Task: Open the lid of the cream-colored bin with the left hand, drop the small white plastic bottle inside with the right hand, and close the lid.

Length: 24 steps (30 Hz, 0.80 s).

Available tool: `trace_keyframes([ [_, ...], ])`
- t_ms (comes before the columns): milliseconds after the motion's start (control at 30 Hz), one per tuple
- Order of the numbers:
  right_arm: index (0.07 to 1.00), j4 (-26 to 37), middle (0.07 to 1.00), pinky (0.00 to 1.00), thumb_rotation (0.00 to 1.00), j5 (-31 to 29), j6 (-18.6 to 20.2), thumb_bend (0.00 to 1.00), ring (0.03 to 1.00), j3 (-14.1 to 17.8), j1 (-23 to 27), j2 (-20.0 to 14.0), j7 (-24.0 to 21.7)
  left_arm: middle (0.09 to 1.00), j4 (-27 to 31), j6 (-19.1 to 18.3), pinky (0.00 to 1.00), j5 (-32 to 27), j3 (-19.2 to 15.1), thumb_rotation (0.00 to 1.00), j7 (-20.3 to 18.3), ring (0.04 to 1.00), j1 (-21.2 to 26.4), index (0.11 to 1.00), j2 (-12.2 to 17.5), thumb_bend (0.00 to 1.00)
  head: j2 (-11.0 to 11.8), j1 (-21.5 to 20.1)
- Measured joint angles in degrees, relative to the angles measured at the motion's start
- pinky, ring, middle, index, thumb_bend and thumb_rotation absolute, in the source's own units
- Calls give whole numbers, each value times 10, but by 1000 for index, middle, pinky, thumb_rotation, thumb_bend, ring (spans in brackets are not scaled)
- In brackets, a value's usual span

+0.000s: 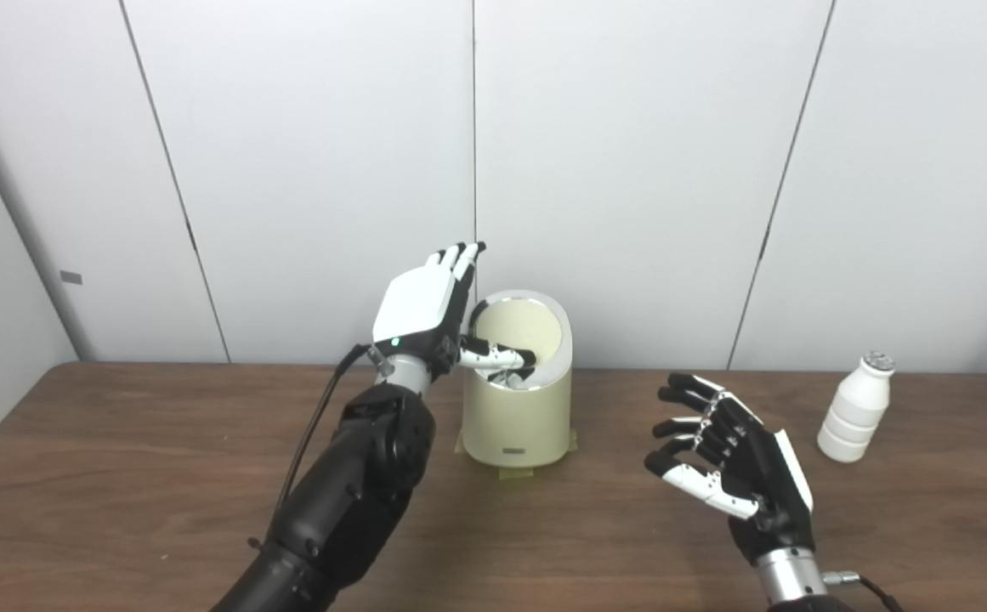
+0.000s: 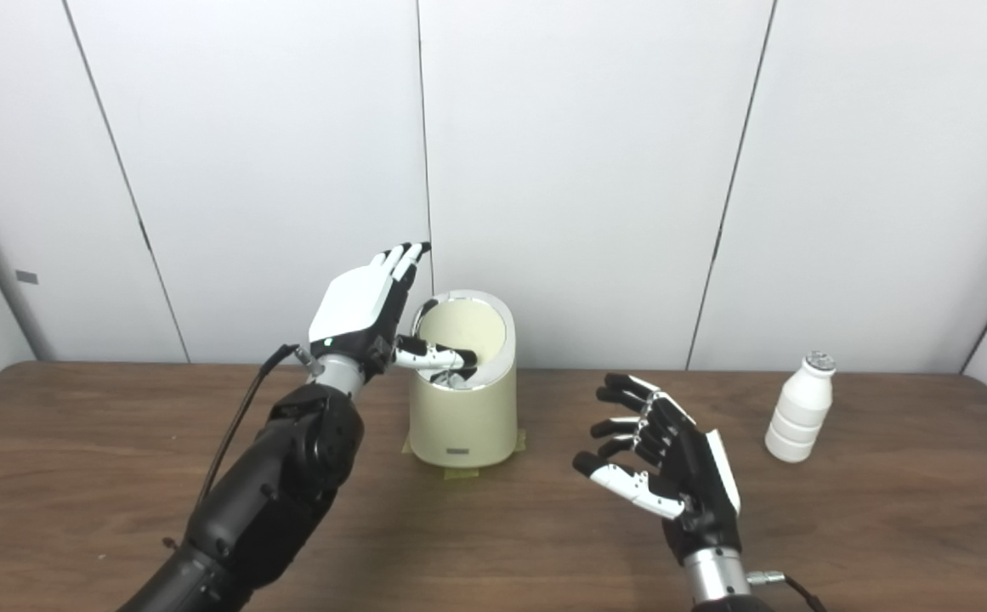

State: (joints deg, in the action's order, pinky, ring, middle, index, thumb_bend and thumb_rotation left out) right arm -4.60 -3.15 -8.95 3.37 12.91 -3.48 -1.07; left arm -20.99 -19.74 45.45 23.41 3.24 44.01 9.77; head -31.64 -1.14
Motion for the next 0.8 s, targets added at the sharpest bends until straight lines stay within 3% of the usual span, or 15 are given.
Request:
trace_keyframes([
  [233, 720, 1, 718, 433, 221, -1, 0, 780, 560, 0, 0, 0, 0, 1000, 12, -22, 857, 74, 43, 0, -3, 1000, 9, 1000, 13, 818, -1, 0],
  [467, 720, 1, 719, 430, 225, -1, 0, 776, 560, 0, 0, 0, 0, 1000, 28, -45, 838, 111, 63, 0, -65, 994, 20, 1000, 24, 810, -2, 0],
  [633, 718, 2, 719, 417, 223, 0, 0, 766, 552, 0, 0, 0, 1, 1000, 35, -49, 838, 118, 60, 0, -80, 994, 21, 1000, 24, 782, -3, 2],
  [800, 718, 2, 717, 424, 233, 1, 0, 769, 561, 0, 0, 0, 1, 983, 52, -45, 808, 110, 40, 0, -71, 959, 7, 1000, 22, 815, -2, 4],
])
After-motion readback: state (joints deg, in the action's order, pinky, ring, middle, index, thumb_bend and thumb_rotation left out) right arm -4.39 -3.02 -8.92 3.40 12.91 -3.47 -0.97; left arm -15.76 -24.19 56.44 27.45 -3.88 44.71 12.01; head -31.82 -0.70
